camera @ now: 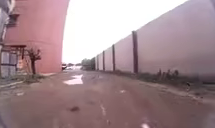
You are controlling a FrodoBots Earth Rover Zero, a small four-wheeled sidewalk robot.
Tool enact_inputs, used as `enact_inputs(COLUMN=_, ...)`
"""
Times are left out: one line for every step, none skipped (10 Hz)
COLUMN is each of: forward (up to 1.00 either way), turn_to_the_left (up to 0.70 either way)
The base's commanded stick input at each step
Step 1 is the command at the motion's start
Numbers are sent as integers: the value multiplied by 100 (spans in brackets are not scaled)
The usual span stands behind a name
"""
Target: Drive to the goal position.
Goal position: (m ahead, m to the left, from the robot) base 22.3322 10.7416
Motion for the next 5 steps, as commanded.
enact_inputs(forward=70, turn_to_the_left=0)
enact_inputs(forward=70, turn_to_the_left=0)
enact_inputs(forward=70, turn_to_the_left=0)
enact_inputs(forward=70, turn_to_the_left=2)
enact_inputs(forward=70, turn_to_the_left=6)
